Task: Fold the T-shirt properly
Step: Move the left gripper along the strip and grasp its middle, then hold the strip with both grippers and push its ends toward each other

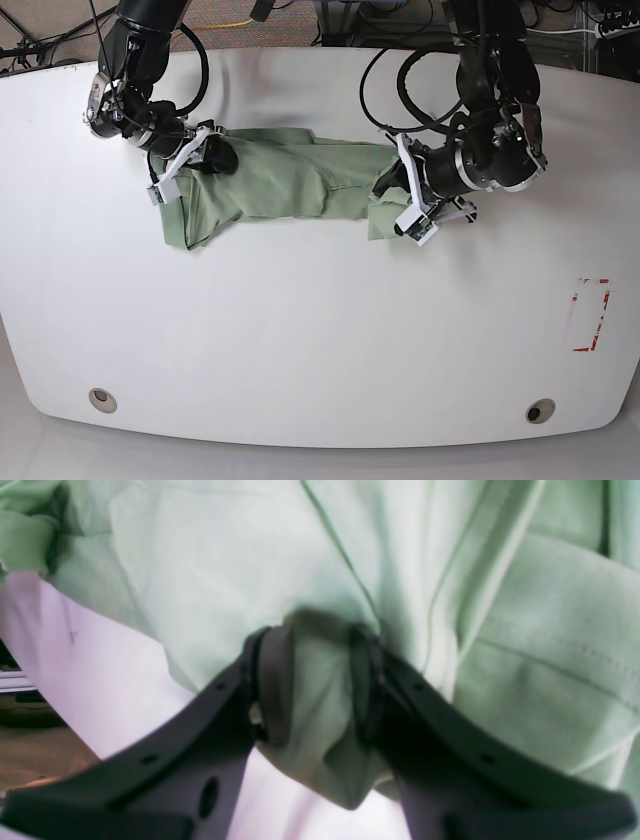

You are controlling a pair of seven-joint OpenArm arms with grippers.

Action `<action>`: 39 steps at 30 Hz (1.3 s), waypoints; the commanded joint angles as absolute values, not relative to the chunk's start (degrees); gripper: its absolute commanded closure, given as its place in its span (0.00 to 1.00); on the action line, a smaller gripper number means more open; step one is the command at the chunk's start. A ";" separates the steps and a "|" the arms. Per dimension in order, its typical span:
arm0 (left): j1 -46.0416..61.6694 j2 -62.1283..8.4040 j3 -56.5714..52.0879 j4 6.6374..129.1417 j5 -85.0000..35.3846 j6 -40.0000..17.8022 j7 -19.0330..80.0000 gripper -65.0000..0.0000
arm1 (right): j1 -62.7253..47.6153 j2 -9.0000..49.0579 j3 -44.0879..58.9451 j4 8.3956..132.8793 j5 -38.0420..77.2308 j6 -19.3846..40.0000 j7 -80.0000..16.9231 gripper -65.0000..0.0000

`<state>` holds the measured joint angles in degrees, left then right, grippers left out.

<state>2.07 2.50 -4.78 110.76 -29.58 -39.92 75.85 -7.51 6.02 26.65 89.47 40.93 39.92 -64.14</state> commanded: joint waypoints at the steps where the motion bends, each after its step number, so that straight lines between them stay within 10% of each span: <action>1: 0.84 3.82 -3.47 110.02 -30.90 -40.00 74.59 0.92 | -6.90 6.55 26.86 90.24 41.89 40.00 -63.43 0.72; 12: -2.07 8.31 1.10 101.58 -31.34 -40.00 74.42 0.77 | -6.90 6.55 26.86 90.33 41.89 40.00 -63.43 0.72; 20: -3.82 9.00 4.53 106.15 -38.73 -40.00 74.95 0.44 | -6.90 6.55 26.86 90.59 41.98 40.00 -63.52 0.72; 39: -1.45 -6.29 -8.31 107.21 -32.13 -40.00 74.42 0.44 | -5.23 6.55 27.38 98.77 42.42 40.00 -65.10 0.71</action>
